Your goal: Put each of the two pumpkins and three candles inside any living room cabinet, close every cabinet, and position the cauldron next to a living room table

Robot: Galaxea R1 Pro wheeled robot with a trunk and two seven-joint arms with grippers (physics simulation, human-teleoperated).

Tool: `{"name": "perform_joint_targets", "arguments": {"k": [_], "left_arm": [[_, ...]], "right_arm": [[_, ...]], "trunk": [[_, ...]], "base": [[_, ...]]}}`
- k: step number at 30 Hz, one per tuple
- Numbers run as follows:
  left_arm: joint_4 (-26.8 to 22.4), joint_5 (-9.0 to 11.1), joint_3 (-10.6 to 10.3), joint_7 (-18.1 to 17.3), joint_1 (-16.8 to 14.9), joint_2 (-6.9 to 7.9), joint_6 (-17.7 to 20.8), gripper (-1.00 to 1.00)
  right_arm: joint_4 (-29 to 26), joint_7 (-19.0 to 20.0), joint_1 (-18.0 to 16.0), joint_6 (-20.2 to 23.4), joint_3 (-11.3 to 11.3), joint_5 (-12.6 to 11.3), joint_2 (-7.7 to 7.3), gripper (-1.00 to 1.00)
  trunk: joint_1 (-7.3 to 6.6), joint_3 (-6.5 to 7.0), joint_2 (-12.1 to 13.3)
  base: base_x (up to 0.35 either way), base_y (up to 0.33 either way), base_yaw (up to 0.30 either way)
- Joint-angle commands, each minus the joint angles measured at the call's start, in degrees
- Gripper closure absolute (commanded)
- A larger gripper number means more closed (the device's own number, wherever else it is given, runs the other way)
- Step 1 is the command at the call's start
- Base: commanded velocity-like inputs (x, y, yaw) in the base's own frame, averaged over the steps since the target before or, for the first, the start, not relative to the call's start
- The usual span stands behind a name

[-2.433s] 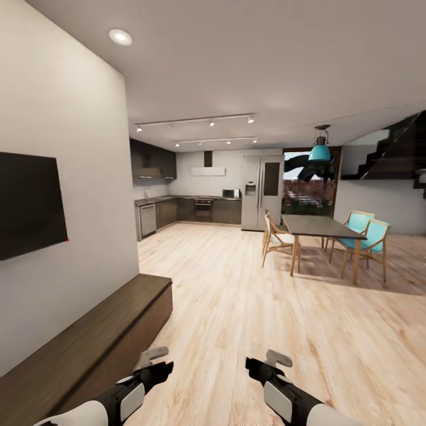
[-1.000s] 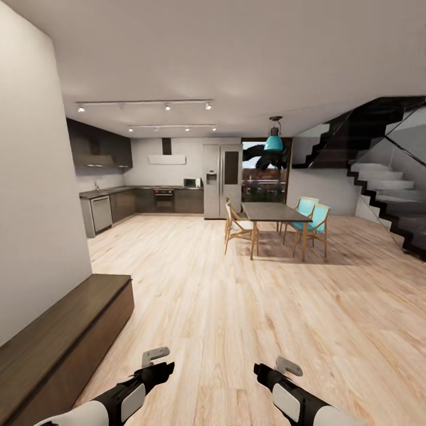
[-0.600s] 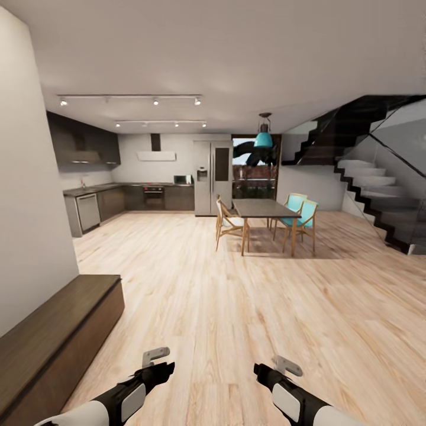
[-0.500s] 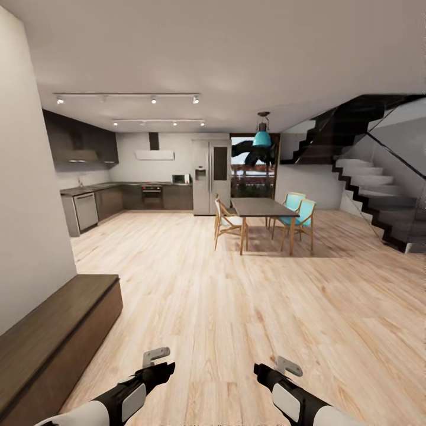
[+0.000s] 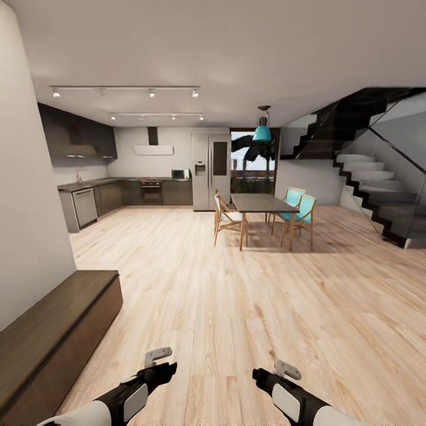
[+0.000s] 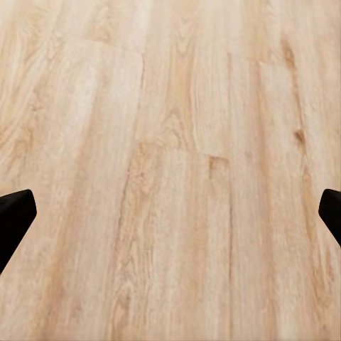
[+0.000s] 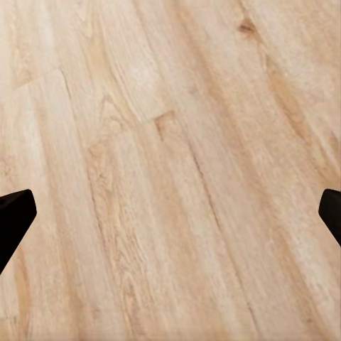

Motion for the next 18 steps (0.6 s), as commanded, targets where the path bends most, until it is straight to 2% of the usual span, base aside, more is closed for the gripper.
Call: {"name": "perform_joint_targets", "arguments": {"k": [1,18], "left_arm": [[0.08,0.57,-0.5,-0.12,-0.06,-0.01,-0.24,-1.0],[0.13,0.57,-0.56,-0.11,-0.05,-0.02,0.0,-1.0]], "right_arm": [[-0.08,-0.35,-0.05,-0.04,0.48,-0.45,-0.03,-1.0],[0.14,-0.71,-0.05,-0.04,0.48,-0.36,-0.04,-1.0]], "trunk": [[0.0,-0.17,-0.04],[0.0,-1.78,-0.04]], "base": [[0.0,0.0,0.0],[0.0,0.0,0.0]]}}
